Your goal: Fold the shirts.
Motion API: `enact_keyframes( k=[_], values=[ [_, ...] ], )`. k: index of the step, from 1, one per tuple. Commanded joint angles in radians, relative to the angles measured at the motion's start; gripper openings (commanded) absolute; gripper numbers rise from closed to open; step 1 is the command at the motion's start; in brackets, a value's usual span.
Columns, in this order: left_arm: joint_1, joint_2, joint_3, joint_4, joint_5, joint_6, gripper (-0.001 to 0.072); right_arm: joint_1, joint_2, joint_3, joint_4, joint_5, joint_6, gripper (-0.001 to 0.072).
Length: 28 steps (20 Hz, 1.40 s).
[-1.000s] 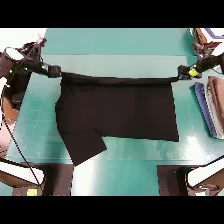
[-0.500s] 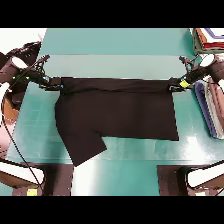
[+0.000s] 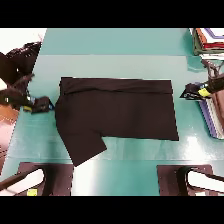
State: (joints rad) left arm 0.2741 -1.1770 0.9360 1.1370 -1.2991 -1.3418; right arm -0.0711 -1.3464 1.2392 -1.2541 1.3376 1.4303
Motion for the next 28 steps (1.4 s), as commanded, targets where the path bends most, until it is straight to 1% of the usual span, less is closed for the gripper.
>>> enact_keyframes(
  k=[1, 3, 5, 7, 11, 13, 14, 15, 16, 18, 20, 21, 23, 24, 26, 27, 28],
  values=[
    [-0.006, 0.183, -0.289, -0.015, 0.018, -0.040, 0.0480, -0.013, 0.118, -0.129, 0.005, -0.082, 0.001, 0.0360],
    [-0.006, 0.200, -0.390, -0.036, 0.014, -0.056, 0.0480, -0.010, 0.147, -0.166, 0.006, -0.093, 0.001, 0.0360],
    [-0.006, 0.200, -0.456, -0.068, 0.026, -0.055, 0.0480, -0.010, 0.156, -0.181, 0.006, -0.077, 0.001, 0.0360],
    [-0.006, 0.200, -0.492, -0.129, 0.063, -0.035, 0.0480, -0.010, 0.157, -0.180, 0.007, -0.072, 0.000, 0.0360],
    [-0.006, 0.200, -0.540, -0.179, 0.114, -0.035, 0.0480, -0.010, 0.157, -0.180, 0.007, -0.051, 0.000, 0.0360],
    [-0.006, 0.200, -0.549, -0.233, 0.148, -0.013, 0.0478, -0.010, 0.157, -0.181, 0.006, -0.030, 0.000, 0.0360],
    [-0.006, 0.200, -0.548, -0.257, 0.165, -0.011, 0.0403, -0.014, 0.157, -0.182, 0.002, -0.008, 0.000, 0.0360],
    [-0.006, 0.200, -0.547, -0.274, 0.178, -0.002, 0.0093, -0.026, 0.158, -0.187, 0.005, 0.021, -0.009, 0.0360],
    [-0.006, 0.200, -0.547, -0.296, 0.186, 0.019, 0.0031, -0.045, 0.161, -0.205, 0.005, 0.050, -0.013, 0.0360],
    [-0.006, 0.200, -0.547, -0.317, 0.170, 0.030, 0.0030, -0.100, 0.186, -0.289, 0.005, 0.074, -0.029, 0.0360],
    [-0.006, 0.200, -0.547, -0.315, 0.147, 0.039, 0.0029, -0.167, 0.219, -0.409, 0.005, 0.071, -0.042, 0.0360],
    [-0.006, 0.200, -0.547, -0.314, 0.139, 0.042, 0.0029, -0.203, 0.232, -0.478, 0.006, 0.068, -0.068, 0.0376],
    [-0.006, 0.200, -0.547, -0.314, 0.140, 0.051, 0.0029, -0.272, 0.226, -0.592, 0.011, 0.064, -0.082, 0.0610],
    [-0.006, 0.200, -0.547, -0.314, 0.140, 0.052, 0.0029, -0.302, 0.212, -0.635, 0.039, 0.064, -0.098, 0.0605],
    [-0.006, 0.200, -0.547, -0.314, 0.139, 0.052, 0.0029, -0.348, 0.180, -0.708, 0.161, 0.052, -0.179, 0.0509],
    [-0.006, 0.200, -0.547, -0.314, 0.139, 0.052, 0.0029, -0.356, 0.170, -0.731, 0.200, 0.031, -0.187, 0.0471],
    [-0.006, 0.200, -0.545, -0.313, 0.139, 0.053, 0.0029, -0.348, 0.163, -0.748, 0.221, 0.003, -0.190, 0.0469]
  ],
)
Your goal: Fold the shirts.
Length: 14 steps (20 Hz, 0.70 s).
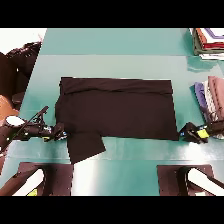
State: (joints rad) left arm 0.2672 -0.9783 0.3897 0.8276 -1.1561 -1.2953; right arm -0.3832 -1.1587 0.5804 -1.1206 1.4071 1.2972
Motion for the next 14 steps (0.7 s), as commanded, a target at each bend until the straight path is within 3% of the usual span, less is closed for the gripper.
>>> enact_keyframes(
  k=[1, 3, 4, 5, 8, 11, 14],
  values=[
    [0.000, 0.001, 0.010, -0.001, -0.004, 0.006, 0.0029, -0.019, -0.030, -0.094, 0.091, -0.089, -0.058, 0.0467],
    [0.000, 0.001, 0.035, 0.006, -0.005, 0.005, 0.0029, 0.033, -0.025, -0.094, 0.103, -0.122, -0.057, 0.0430],
    [0.000, 0.001, 0.050, 0.007, -0.005, 0.005, 0.0029, 0.058, -0.012, -0.094, 0.105, -0.145, -0.057, 0.0351],
    [0.000, 0.001, 0.061, 0.011, -0.006, 0.005, 0.0029, 0.078, 0.009, -0.094, 0.102, -0.167, -0.057, 0.0190],
    [0.000, 0.001, 0.099, 0.080, -0.024, 0.001, 0.0028, 0.098, 0.107, -0.094, 0.099, -0.218, -0.057, 0.0012],
    [0.000, 0.001, 0.133, 0.151, -0.064, -0.014, 0.0027, 0.058, 0.210, -0.094, 0.094, -0.206, -0.057, 0.0009],
    [0.000, 0.032, 0.131, 0.173, -0.131, -0.014, 0.0025, 0.034, 0.327, -0.094, 0.011, -0.062, -0.056, 0.0008]
  ],
)
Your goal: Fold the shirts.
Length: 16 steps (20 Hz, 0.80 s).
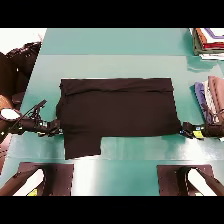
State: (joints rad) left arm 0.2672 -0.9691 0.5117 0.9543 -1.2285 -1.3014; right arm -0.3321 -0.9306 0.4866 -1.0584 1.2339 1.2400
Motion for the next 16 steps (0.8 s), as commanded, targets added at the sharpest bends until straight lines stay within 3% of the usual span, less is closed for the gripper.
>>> enact_keyframes(
  k=[1, 6, 9, 12, 16],
  values=[
    [0.000, 0.077, 0.003, 0.075, -0.070, -0.019, 0.0025, -0.018, 0.143, 0.000, -0.106, 0.173, 0.013, 0.0008],
    [0.000, 0.402, -0.001, 0.144, -0.294, -0.192, 0.0026, 0.036, 0.372, 0.005, -0.253, 0.415, 0.124, 0.0008],
    [0.000, 0.464, 0.071, 0.143, -0.278, -0.212, 0.0026, 0.083, 0.414, 0.101, -0.252, 0.420, 0.198, 0.0007],
    [0.000, 0.360, 0.224, 0.112, -0.163, -0.198, 0.0026, 0.159, 0.254, 0.270, -0.244, 0.344, 0.219, 0.0008],
    [0.000, 0.090, 0.393, 0.090, -0.022, -0.152, 0.0026, 0.321, -0.104, 0.486, -0.252, 0.217, 0.218, 0.0008]
  ],
)
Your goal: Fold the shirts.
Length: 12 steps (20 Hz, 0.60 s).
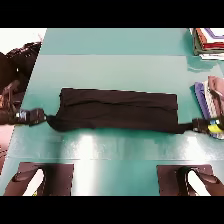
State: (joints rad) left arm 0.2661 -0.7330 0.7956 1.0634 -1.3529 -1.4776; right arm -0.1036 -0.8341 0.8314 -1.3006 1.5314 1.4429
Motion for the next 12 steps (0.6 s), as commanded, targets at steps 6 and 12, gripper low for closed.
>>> enact_keyframes(
  k=[6, 12],
  values=[
    [-0.060, -0.554, 0.301, -0.075, 0.204, 0.110, 0.0027, 0.154, -0.628, 0.454, -0.010, -0.092, 0.024, 0.0008],
    [-0.208, -0.779, 0.482, -0.042, 0.408, 0.168, 0.0029, 0.153, -0.728, 0.616, -0.009, -0.104, 0.027, 0.0013]
  ],
)
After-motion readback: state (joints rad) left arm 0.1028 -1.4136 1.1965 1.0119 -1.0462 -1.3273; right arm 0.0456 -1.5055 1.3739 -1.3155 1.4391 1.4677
